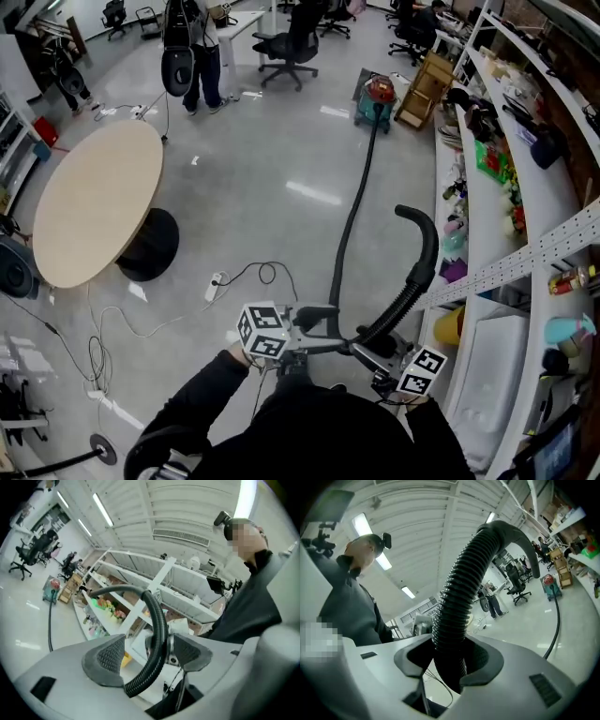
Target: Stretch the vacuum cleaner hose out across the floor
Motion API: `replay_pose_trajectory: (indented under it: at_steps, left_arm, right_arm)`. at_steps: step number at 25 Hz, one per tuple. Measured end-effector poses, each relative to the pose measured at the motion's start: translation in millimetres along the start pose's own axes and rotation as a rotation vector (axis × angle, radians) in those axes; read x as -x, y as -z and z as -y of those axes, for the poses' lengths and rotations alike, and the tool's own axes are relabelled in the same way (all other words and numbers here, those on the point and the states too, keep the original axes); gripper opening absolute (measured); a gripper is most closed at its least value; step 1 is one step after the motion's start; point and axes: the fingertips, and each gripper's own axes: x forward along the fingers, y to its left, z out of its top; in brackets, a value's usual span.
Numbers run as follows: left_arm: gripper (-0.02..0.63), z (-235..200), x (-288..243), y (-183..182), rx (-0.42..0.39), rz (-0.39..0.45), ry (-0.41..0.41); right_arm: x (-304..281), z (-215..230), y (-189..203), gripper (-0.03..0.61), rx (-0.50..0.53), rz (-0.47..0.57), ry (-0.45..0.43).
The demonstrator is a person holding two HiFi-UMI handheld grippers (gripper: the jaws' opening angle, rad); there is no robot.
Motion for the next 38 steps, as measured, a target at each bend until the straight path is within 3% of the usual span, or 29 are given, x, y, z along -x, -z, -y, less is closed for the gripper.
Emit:
replay_pose_trajectory:
  at_steps: [2,5,10,12,13,14,15,17,22,24,26,29,31,34,36,38]
  left_arm:
    - [0.322,9.2,-18.6,-18.1,0.005,0.003,-0.056]
    - [0.322,29.5,-61.9,-12.7,0.055,-0.056,-0.098]
    - [0.322,68.3,-115.6,45.0,0.116,-0.238,-0.135]
    - [0.321,82.1,-126.2,66.5,0.131,-0.24,-0.162]
    - [0.305,88.2,-132.1,73.8,0.137,-0.22,-0.172]
    - [0.205,93.6,-138.0,80.3,0.138,-0.197,-0.181]
    - [0.156,98.4,-143.5,87.5,0.132,-0.182,-0.191]
    - [0.155,107.7,-153.9,107.2,0.075,-0.212,-0.212]
    - [0.153,143.0,-173.3,154.1,-0.231,-0.408,-0.212]
    - [0.153,155.7,-176.3,157.9,-0.287,-0.408,-0.196]
    - [0.153,167.1,-174.8,157.2,-0.287,-0.372,-0.173]
    - [0.153,176.2,-160.3,152.1,-0.287,-0.303,-0.153]
    - [0.153,176.4,-139.7,152.3,-0.324,-0.294,-0.162]
    - [0.153,177.2,-104.0,171.1,-0.427,-0.361,-0.181]
    - [0.153,179.0,-80.9,196.6,-0.489,-0.421,-0.189]
    - [0.152,181.1,-62.7,225.3,-0.537,-0.47,-0.186]
  right_arm:
    - [15.1,-1.8,21.0,0.181,0.057,-0.045,0.02]
    - [35.5,-17.1,62.4,0.181,0.146,-0.148,0.015]
    - [66.4,-44.7,125.1,0.181,0.335,-0.294,-0.02]
    - [81.2,-49.8,147.6,0.181,0.403,-0.342,-0.023]
    - [90.9,-49.0,157.0,0.181,0.427,-0.362,-0.02]
    - [100.9,-46.6,165.6,0.181,0.444,-0.38,-0.013]
    - [109.8,-43.8,173.6,0.181,0.458,-0.396,-0.006]
    - [123.0,-37.7,190.3,0.183,0.491,-0.435,0.017]
    - [148.8,-28.0,214.8,0.191,0.587,-0.561,0.136]
    - [161.8,-31.0,214.3,0.199,0.602,-0.573,0.181]
    - [172.4,-40.6,213.2,0.199,0.603,-0.568,0.203]
    - [183.4,-60.9,207.3,0.199,0.541,-0.491,0.198]
    - [191.8,-75.3,191.4,0.199,0.371,-0.343,0.188]
    - [208.0,-90.6,134.8,0.199,0.017,-0.002,0.214]
    - [205.7,-111.5,95.8,0.199,-0.081,0.151,0.2]
    - [182.5,-146.1,69.6,0.199,-0.131,0.21,0.099]
